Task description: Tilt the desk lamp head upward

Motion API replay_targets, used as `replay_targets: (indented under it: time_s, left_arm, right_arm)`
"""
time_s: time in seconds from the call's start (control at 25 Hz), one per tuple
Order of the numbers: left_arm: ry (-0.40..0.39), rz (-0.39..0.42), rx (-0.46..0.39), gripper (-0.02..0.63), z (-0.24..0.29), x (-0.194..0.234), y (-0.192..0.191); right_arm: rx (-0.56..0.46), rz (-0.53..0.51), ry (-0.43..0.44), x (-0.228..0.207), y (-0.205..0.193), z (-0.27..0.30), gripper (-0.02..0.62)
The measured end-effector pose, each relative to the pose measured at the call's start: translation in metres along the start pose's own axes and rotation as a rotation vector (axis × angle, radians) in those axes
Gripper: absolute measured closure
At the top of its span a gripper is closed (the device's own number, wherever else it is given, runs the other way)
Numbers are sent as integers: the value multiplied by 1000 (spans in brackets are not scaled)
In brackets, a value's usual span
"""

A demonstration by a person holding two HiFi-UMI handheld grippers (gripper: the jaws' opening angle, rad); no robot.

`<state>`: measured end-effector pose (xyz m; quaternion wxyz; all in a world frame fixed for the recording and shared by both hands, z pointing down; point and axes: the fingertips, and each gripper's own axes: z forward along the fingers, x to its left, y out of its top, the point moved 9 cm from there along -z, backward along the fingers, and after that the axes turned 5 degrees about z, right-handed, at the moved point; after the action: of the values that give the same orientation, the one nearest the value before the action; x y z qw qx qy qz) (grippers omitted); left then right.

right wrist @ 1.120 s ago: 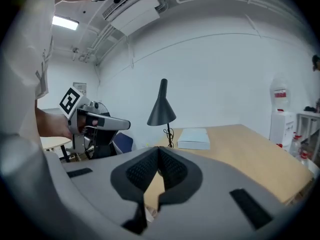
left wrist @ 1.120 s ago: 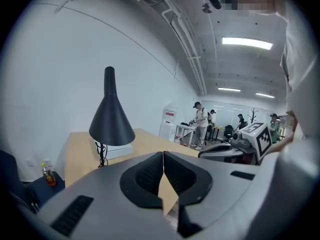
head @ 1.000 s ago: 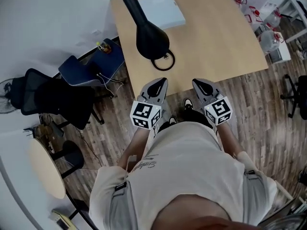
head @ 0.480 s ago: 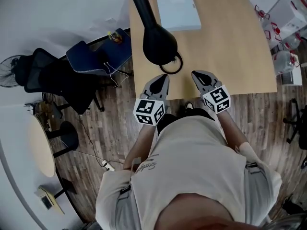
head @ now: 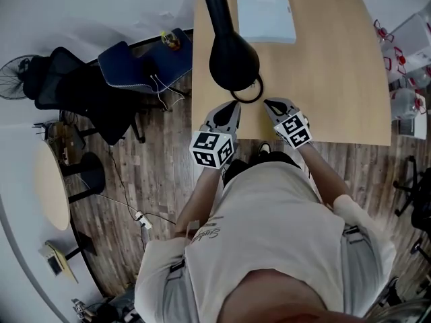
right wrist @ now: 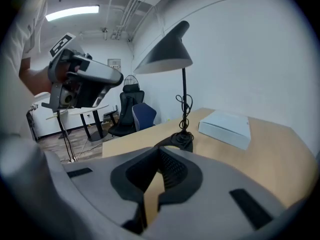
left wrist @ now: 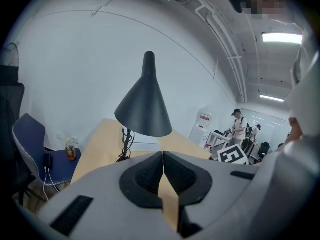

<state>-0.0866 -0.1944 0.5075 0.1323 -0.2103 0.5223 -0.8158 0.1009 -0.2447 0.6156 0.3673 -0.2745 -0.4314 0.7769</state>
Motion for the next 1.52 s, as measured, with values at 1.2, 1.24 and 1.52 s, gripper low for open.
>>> replay_targets:
  time_s: [1.2,1.24,1.52]
  left_arm:
    - [26,-2,-51,591,30,16,14]
    - [28,-2,-53,591,30,16,13]
    - [55,18,-73,591,27,13,13]
  right_arm:
    - [323,72,71,-24,-56,105,600]
    - [329,56,68,-22,-55,104,600]
    - [370,55,50,-19,-51,104,600]
